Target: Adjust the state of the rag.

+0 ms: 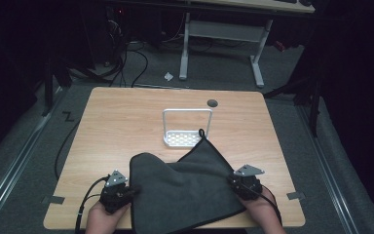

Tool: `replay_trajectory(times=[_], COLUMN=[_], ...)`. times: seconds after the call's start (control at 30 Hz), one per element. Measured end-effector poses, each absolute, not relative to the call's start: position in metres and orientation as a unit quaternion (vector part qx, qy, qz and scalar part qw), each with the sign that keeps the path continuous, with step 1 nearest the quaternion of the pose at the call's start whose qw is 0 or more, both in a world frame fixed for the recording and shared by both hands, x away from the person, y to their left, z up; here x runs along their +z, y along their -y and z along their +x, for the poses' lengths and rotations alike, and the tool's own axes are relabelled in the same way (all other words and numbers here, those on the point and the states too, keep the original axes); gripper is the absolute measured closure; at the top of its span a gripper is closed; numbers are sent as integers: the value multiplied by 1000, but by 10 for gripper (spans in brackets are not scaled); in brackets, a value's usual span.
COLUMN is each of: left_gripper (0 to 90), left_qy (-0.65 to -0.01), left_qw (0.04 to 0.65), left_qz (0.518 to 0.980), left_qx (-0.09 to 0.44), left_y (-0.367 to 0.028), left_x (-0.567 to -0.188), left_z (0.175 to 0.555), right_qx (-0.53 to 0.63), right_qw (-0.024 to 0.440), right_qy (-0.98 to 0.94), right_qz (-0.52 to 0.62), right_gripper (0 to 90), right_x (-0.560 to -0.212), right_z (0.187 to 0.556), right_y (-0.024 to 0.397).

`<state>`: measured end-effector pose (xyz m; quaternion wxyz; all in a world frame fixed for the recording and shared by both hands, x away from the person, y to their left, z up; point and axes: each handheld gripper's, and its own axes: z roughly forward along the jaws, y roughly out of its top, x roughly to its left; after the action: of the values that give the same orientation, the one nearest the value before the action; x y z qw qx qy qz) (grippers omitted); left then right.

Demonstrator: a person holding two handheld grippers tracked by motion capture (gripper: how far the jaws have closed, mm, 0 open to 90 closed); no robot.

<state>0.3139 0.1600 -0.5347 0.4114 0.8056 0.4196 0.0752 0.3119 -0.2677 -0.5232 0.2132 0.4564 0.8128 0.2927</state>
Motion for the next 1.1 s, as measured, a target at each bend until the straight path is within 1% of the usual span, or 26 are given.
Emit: replay_trajectory(times=[0.1,0.17,0.23,0.3,0.37,0.4,0.5,0.6,0.63,0.67,0.73,0.83,0.97,1.03,1.1], left_gripper=[847,845,836,826,817,812,796,787,786,786,779,757,739,723,706], left_qy=[-420,-417,-416,-417,-415,-414,-415,-414,-414,-414,-414,-413,-406,-404,-400], left_qw=[414,409,410,414,416,417,422,425,425,425,425,425,425,425,423], left_qz=[804,807,807,805,805,805,802,801,801,801,801,801,806,807,809], left_qx=[81,86,86,81,81,81,81,79,79,78,79,78,76,70,73], left_y=[-161,-160,-160,-161,-161,-161,-161,-162,-162,-162,-163,-162,-158,-155,-152], left_x=[-535,-534,-535,-535,-536,-536,-536,-537,-537,-537,-537,-537,-536,-536,-535], left_z=[318,319,320,321,321,321,320,320,320,319,318,317,317,318,317], right_qx=[289,301,321,331,332,326,318,296,289,288,276,268,275,273,267], right_qw=[212,203,216,230,223,227,205,202,197,203,213,231,229,229,239], right_qy=[-812,-808,-798,-794,-797,-801,-804,-816,-817,-818,-811,-797,-773,-774,-777], right_qz=[460,465,462,455,453,447,458,454,458,455,469,490,524,523,517], right_gripper=[843,836,835,834,834,834,835,840,844,850,852,861,885,885,885], right_x=[-523,-520,-512,-503,-500,-501,-507,-516,-519,-521,-520,-521,-521,-521,-522], right_z=[294,286,286,299,321,334,370,392,396,398,398,395,391,389,387], right_y=[275,279,279,272,262,256,241,228,225,225,230,254,292,297,294])
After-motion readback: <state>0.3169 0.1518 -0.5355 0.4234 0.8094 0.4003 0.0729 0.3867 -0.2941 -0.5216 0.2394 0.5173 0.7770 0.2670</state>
